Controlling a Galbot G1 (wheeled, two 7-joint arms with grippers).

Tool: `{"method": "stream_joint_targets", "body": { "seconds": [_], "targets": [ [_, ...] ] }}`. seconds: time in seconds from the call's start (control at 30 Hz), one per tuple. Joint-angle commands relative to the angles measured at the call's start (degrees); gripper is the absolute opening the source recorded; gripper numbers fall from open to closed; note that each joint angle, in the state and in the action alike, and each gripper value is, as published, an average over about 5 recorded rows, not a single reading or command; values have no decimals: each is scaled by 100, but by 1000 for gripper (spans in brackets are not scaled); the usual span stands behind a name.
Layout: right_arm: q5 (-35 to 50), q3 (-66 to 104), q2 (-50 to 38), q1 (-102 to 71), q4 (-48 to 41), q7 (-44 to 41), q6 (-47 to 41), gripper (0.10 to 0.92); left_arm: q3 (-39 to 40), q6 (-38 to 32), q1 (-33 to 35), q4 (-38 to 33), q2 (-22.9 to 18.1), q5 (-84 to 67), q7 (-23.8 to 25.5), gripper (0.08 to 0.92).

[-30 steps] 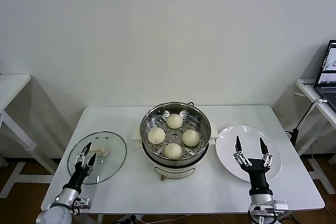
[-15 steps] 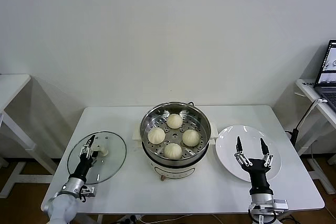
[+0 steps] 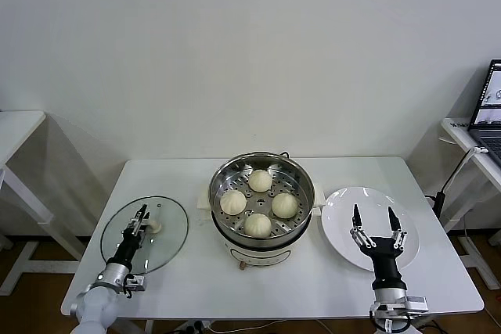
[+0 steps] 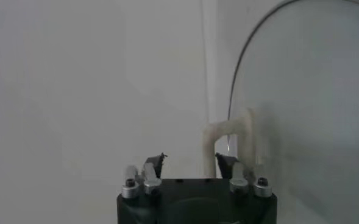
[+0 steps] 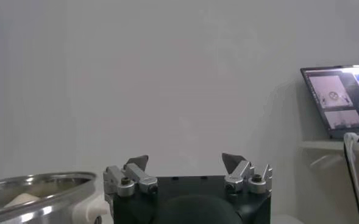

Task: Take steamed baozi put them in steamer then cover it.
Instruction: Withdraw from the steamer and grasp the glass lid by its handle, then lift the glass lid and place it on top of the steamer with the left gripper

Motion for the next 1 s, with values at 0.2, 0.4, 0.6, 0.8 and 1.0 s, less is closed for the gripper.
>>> {"method": "stream_joint_targets", "body": {
  "seconds": [0.2,0.4,0.6,0.8,1.0],
  "targets": [
    [-6,-41,4,73,-131,-10,15,823,-56,10,-22,-56,1,126,-64,272],
    [-4,-50,0,104,-116,-4,10,823,-323,113,334,-1242,67,-1,48,193],
    [-8,-65,-4,102,-100,-7,23,823,-557,669,1016,-2991,436,-1023,676,193],
    [-32,-126,7,128,-131,-11,56,823,-338,1742,1543,-4381,984,-2189,1748,193],
    [-50,-115,17,128,-95,-11,84,823,685,3165,1535,-5447,1547,-2471,2678,193]
  ]
}}
